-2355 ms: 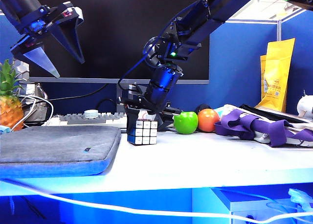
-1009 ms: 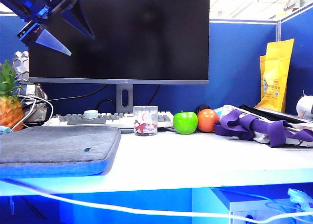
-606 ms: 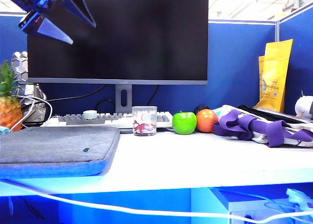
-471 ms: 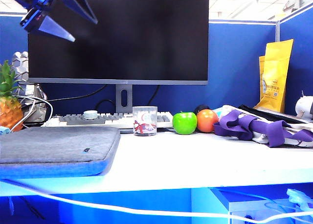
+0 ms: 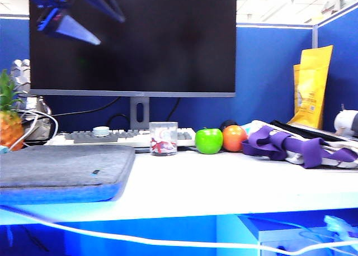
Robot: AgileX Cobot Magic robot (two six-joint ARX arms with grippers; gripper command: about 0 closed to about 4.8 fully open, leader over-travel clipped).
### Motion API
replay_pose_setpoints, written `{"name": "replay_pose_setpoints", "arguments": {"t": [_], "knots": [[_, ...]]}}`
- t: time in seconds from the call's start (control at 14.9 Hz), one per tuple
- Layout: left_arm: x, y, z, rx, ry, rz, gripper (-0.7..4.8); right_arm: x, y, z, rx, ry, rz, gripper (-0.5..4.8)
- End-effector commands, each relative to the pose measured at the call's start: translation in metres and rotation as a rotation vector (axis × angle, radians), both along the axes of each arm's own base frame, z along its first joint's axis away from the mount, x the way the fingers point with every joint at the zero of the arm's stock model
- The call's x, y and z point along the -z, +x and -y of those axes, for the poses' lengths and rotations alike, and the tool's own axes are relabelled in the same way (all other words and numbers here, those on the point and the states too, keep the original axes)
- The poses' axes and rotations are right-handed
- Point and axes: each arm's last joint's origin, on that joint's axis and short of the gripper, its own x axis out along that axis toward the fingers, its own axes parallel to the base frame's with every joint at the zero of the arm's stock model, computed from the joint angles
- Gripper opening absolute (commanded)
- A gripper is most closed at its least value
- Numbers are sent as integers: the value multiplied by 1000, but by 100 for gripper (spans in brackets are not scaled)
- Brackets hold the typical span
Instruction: Rotate the Rubik's Cube so that its red face is facing towards you.
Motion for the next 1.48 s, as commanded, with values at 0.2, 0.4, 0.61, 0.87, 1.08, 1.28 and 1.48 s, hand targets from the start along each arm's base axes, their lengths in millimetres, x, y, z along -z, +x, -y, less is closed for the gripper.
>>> {"name": "replay_pose_setpoints", "arguments": {"t": [0.2,0.4,0.61,0.87,1.08,1.28,1.48], "knots": [[-3,-4,23,-31,55,82,479,152,115,-63,-116,233,138,-1],[0,-2,23,-47,43,86,479,214,179,-97,-150,192,116,-1],[9,-3,23,-57,57,67,479,272,222,-107,-161,179,70,-1],[40,0,24,-77,-10,102,479,308,269,-103,-208,249,-195,-1],[47,0,24,-81,-11,94,479,316,292,-114,-253,223,-340,-1],[48,0,24,-81,-10,93,479,337,299,-117,-246,214,-406,-1],[49,0,24,-83,-10,81,479,356,302,-118,-244,218,-458,-1]]}}
